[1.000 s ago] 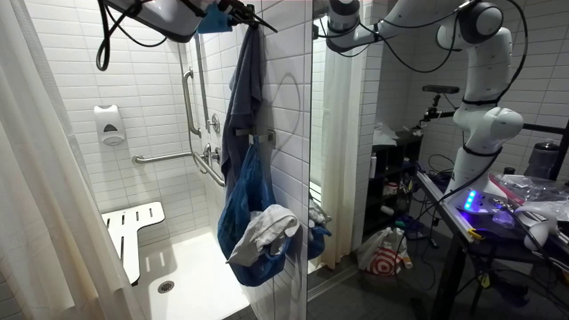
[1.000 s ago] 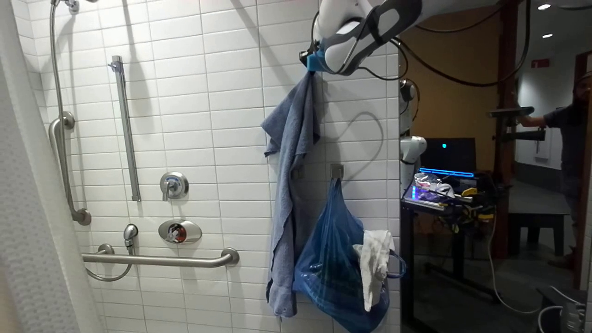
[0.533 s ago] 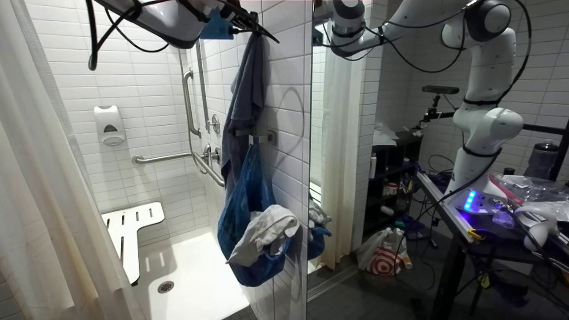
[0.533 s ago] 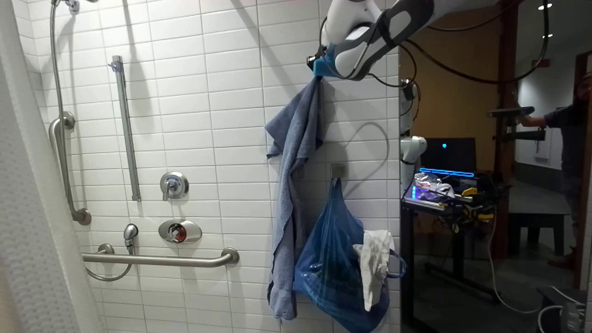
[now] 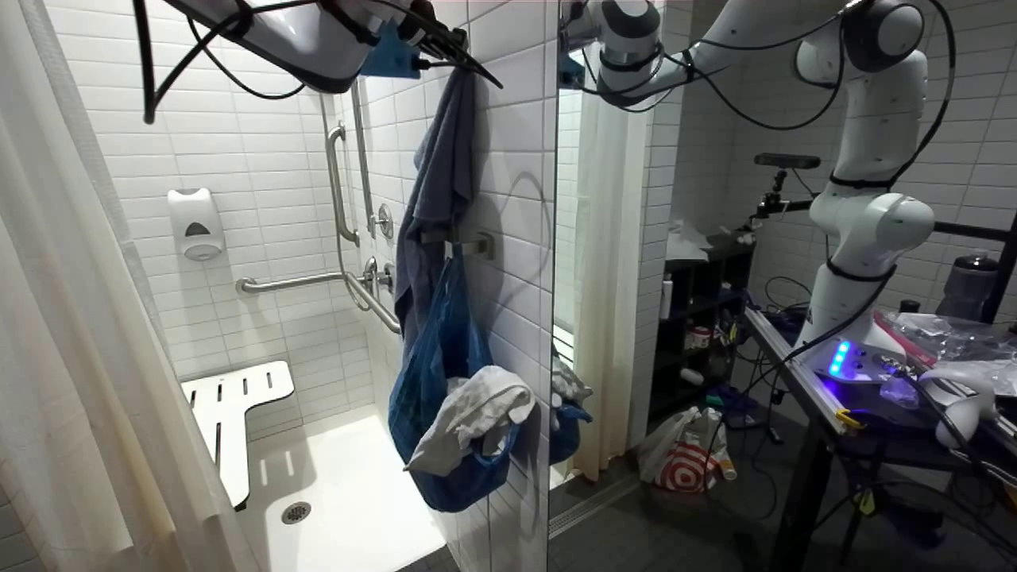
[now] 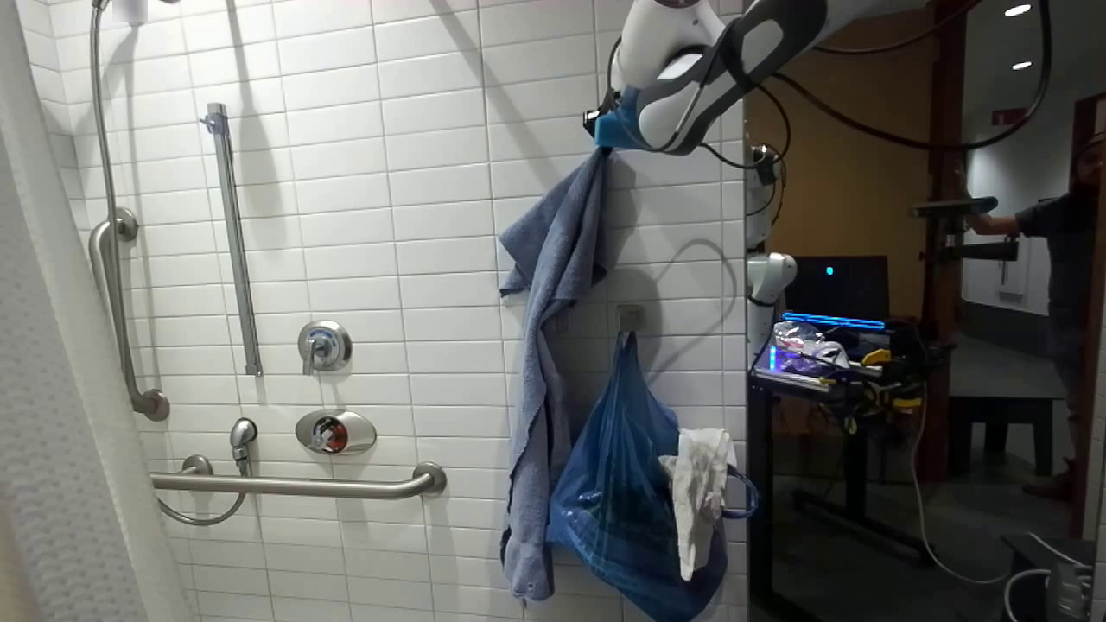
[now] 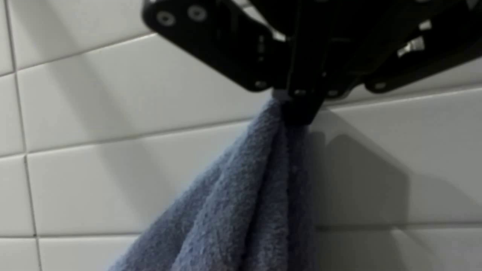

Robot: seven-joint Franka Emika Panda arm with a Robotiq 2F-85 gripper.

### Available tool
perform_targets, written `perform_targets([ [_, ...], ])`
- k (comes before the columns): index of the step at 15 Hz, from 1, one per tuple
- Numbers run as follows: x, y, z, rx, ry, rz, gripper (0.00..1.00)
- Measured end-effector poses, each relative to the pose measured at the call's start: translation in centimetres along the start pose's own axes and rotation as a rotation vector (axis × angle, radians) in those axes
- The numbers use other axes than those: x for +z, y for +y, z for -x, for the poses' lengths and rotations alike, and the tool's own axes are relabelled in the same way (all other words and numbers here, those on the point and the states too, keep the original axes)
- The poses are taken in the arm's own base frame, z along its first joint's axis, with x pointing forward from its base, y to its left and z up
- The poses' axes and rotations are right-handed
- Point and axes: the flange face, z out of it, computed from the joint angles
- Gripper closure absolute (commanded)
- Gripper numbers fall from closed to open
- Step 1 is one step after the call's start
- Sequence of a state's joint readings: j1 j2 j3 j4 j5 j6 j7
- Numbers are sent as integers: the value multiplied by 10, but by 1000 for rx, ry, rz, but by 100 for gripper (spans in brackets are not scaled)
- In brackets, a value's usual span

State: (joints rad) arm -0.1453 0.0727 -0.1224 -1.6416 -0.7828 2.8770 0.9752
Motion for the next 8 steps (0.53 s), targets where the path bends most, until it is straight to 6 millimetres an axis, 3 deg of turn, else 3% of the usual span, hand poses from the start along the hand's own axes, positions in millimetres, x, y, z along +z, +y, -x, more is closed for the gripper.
perform_targets([
  [7, 0, 0, 0, 2, 0, 0, 98],
  [8, 0, 0, 0, 2, 0, 0, 73],
])
